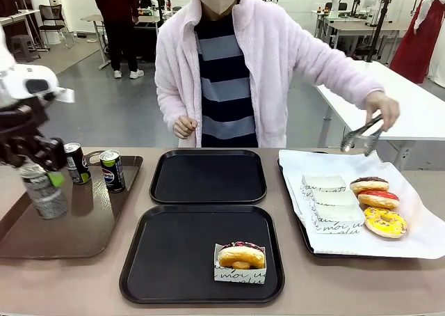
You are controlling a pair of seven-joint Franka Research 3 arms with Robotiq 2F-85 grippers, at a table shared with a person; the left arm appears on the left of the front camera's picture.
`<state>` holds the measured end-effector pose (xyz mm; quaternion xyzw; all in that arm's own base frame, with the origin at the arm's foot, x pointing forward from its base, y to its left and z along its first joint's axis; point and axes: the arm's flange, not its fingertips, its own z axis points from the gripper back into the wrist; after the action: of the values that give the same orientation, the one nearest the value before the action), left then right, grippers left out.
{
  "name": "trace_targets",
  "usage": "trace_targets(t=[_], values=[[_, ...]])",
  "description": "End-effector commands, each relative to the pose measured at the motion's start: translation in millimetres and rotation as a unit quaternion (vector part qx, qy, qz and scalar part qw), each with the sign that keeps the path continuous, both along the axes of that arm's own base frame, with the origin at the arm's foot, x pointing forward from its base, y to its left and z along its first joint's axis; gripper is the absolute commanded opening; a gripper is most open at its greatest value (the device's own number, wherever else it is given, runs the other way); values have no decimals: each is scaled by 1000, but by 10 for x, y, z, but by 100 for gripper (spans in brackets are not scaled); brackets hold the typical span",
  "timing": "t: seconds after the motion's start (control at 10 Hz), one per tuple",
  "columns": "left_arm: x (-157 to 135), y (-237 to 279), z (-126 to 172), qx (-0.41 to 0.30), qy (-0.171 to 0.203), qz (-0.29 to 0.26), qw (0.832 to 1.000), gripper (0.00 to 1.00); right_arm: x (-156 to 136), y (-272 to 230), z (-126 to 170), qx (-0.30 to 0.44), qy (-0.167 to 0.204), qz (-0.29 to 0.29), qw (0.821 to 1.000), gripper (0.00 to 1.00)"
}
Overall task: Set up donuts and drinks on trays.
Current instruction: Pick up one Pepsi coke and place it on the Flat Tray.
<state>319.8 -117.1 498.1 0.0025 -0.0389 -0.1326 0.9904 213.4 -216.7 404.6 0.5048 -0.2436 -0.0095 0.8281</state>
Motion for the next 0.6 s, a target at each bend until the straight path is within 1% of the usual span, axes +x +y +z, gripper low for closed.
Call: trace_targets(t=[0.0,0.2,0.3,0.4,0.5], values=[[-83,-586,-143,8,-4,-46,999,58,-5,16,-11,4,-7,1,1000,100],[-237,-1164,-369,-3,-9,-83,996,58,-5,16,-11,4,-7,1,1000,100],[-234,-1394,-466,-6,-19,-101,995,58,-5,16,-11,4,-7,1,1000,100],[-195,-1562,-567,-14,-19,-104,994,58,-5,16,-11,4,-7,1,1000,100],[-119,-1696,-655,-25,-7,-103,994,58,-5,16,-11,4,-7,1,1000,100]])
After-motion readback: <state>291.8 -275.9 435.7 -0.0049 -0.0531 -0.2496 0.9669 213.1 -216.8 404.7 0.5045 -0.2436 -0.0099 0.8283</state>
